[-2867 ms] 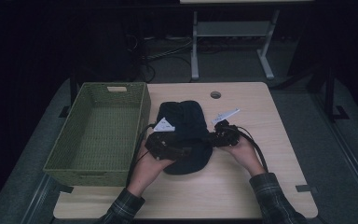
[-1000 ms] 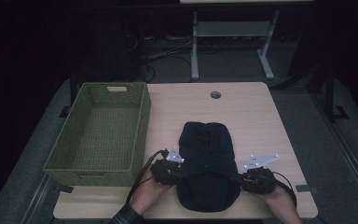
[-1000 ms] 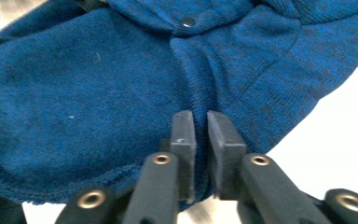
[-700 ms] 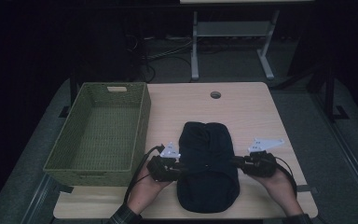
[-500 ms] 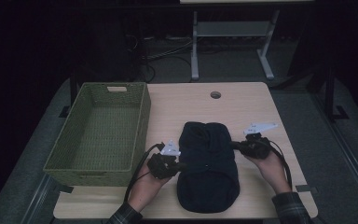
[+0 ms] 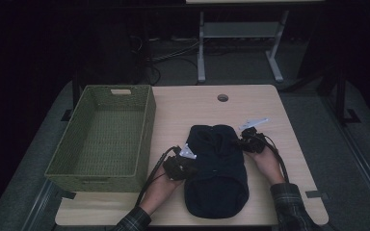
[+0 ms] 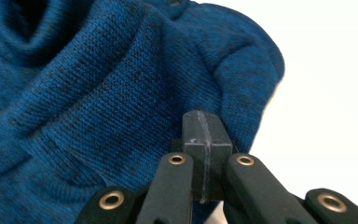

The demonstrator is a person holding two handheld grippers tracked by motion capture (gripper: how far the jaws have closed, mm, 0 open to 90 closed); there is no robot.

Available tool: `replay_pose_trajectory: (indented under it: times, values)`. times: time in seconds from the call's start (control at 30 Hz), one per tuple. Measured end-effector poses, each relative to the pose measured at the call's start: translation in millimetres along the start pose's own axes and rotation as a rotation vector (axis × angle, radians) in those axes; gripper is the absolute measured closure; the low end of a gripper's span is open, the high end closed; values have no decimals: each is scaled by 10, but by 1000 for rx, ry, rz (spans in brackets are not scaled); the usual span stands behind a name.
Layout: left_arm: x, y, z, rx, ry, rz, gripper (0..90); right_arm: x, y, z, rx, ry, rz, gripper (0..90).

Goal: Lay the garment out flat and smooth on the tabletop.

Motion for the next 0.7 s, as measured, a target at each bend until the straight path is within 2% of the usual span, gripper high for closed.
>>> replay_pose_trajectory:
  times: [0.07,0.17,0.27,0.33,0.37,0.47,0.53,0.63,0.7]
  values:
    - [-2,-11,3,10,8,8,900,-28,-40,-15,22,8,-11,900]
    - [1,-49,4,19,13,5,900,-48,-60,-34,24,7,-17,900]
    - [-6,-40,8,0,-3,-12,900,-44,-28,-26,2,5,-16,900]
    - [-57,-13,25,-34,-39,-28,882,-52,-19,-12,2,-8,3,899]
    - [-97,4,40,-35,-51,-24,862,-76,-15,-1,-7,-24,7,898]
    - [-183,83,98,-41,-76,3,858,-140,-7,37,1,-65,17,896]
    - [-230,166,135,-52,-90,16,856,-170,-20,97,1,-56,23,874]
    - [-301,298,183,-70,-120,43,848,-231,-21,183,4,-94,20,856]
    - [-336,382,220,-89,-134,58,829,-226,-45,252,10,-67,25,804]
Point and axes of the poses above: each handheld gripper's, and its own axes: x roughly forward along the jaws, z roughly out of its top, y roughly to its left, the point moved 1 cm from there along x, roughly forward along the jaws, and after that the axes turned 8 degrees about x, right-handed, at the moved point
